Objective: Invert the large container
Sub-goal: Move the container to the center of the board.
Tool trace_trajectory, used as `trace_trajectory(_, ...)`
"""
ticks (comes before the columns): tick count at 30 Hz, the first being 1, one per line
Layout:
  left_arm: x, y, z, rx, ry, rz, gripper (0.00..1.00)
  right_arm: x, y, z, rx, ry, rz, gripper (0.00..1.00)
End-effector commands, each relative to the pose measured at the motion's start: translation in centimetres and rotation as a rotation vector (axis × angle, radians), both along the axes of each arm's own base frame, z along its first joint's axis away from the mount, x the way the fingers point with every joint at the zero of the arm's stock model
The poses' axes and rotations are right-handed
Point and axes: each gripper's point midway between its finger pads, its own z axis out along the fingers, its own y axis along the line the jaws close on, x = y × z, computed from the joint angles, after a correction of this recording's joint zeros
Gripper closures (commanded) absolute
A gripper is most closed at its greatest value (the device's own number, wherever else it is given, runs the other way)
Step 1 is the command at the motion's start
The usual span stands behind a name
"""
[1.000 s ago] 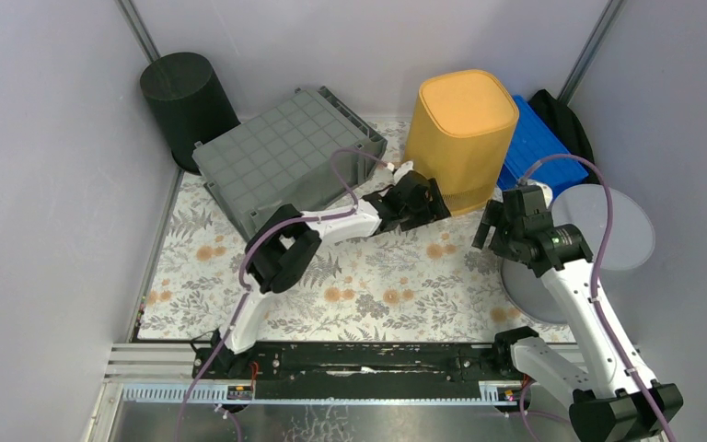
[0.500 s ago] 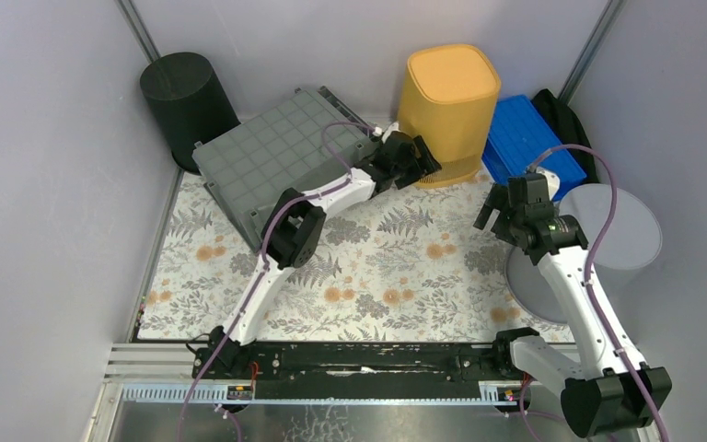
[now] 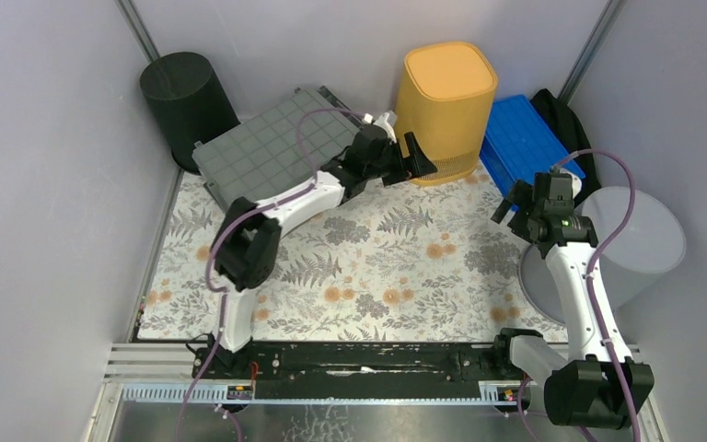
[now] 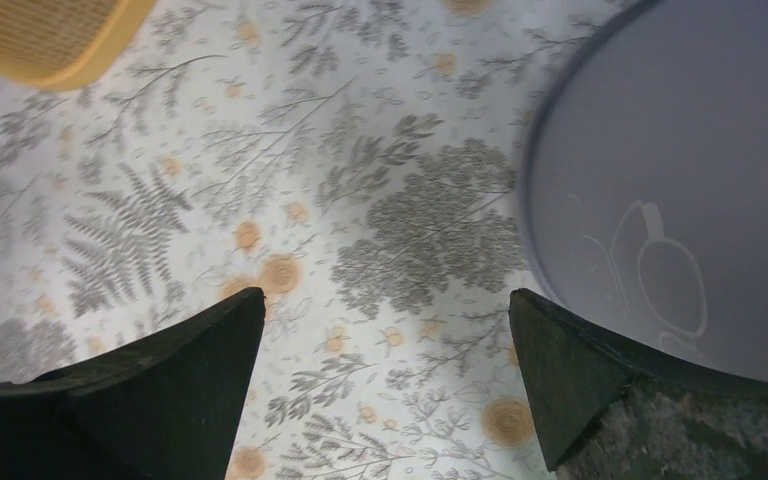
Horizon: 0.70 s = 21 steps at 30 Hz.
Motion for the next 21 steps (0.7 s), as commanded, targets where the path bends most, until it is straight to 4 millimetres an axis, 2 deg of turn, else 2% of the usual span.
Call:
trace_trajectory(1,-2.9,1.1,8.5,-0.049,-0.219,-0.054,0.1,2.1,2.7,2.7,0.093,-0.145,0.136,0.01)
trace_trajectory(3,-4.0,3.1,10.6,-0.016,-0.273,-0.022,0.07,2.5,3.6,3.4,0.123,-0.195,0.178,0.01)
trace_trajectory(5,-4.6,6.1,11.6,0.055,-0.309,0.054,0.0,3.1,4.3,4.1,0.14,-0.252,0.218,0.01)
trace_trajectory(6,-5.0,7.7,11.8,0.09,-0.325,0.089,0.0,3.3,4.5,4.1,0.14,-0.267,0.235,0.01)
trace_trajectory(10,-6.3,15.7,11.4,0.219,-0.371,0.271,0.0,4.3,4.7,4.5,0.085,-0.4,0.308,0.01)
trace_trajectory(12,-7.6,20.1,11.0,0.292,-0.413,0.371,0.0,4.7,4.7,4.8,0.049,-0.488,0.329,0.01)
trace_trajectory(15,-8.7,26.3,9.6,0.417,-0.407,0.546,0.0,5.3,4.6,5.0,0.015,-0.571,0.336,0.01)
trace_trajectory(18,-10.0,31.1,8.6,0.524,-0.438,0.693,0.0,6.3,4.4,4.1,-0.029,-0.56,0.331,0.0)
trace_trajectory(21,-11.0,34.5,7.8,0.595,-0.482,0.805,0.0,7.6,5.1,2.6,-0.113,-0.52,0.36,0.01)
